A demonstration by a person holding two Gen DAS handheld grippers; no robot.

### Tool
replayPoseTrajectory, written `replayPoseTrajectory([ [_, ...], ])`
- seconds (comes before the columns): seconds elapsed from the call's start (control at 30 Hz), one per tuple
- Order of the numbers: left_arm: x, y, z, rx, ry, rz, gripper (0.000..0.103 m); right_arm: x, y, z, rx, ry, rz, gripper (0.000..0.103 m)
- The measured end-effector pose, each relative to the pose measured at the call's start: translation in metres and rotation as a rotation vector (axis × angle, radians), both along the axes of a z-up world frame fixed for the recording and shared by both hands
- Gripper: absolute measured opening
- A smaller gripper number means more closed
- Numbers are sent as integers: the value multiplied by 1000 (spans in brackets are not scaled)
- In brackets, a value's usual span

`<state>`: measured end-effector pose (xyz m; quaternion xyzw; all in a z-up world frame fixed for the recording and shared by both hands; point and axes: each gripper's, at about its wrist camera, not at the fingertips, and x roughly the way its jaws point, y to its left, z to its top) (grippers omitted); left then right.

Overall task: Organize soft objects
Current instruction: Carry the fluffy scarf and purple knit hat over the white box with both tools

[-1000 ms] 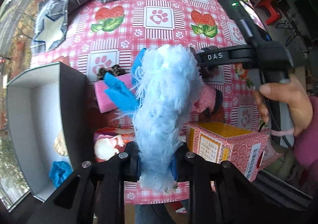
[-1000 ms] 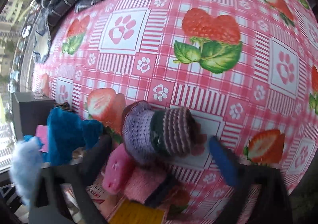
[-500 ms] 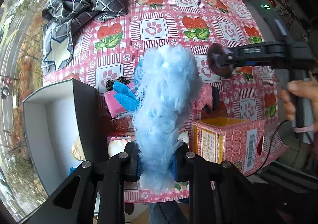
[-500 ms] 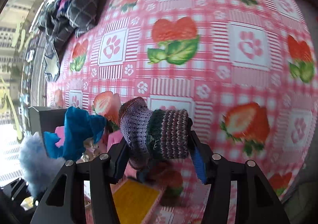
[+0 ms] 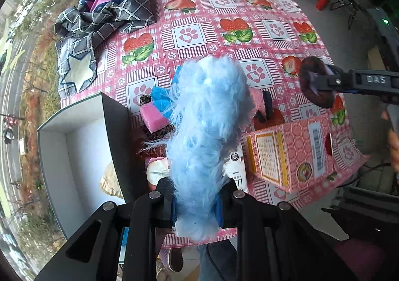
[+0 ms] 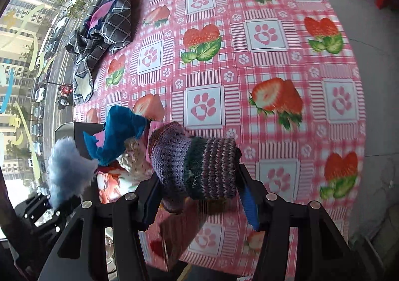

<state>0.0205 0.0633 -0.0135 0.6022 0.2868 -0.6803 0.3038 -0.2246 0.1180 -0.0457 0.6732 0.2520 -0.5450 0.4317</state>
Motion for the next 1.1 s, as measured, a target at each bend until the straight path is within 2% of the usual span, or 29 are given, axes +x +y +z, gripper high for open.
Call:
replayPoseTrajectory([
  [0.23,21,6,-4,4,42,-22,24,22,22,31,-35,50,-65,57],
  [0.57,67,13,7,-26,122,-33,24,89,46,73,-78,113,-89,57],
  [0.83,113,15,13,-44,138,0,24,154,39,80,-111,88,-29,57],
  [1.1,168,7,17,-67,148,105,24,209,21,74,-106,68,75,57],
])
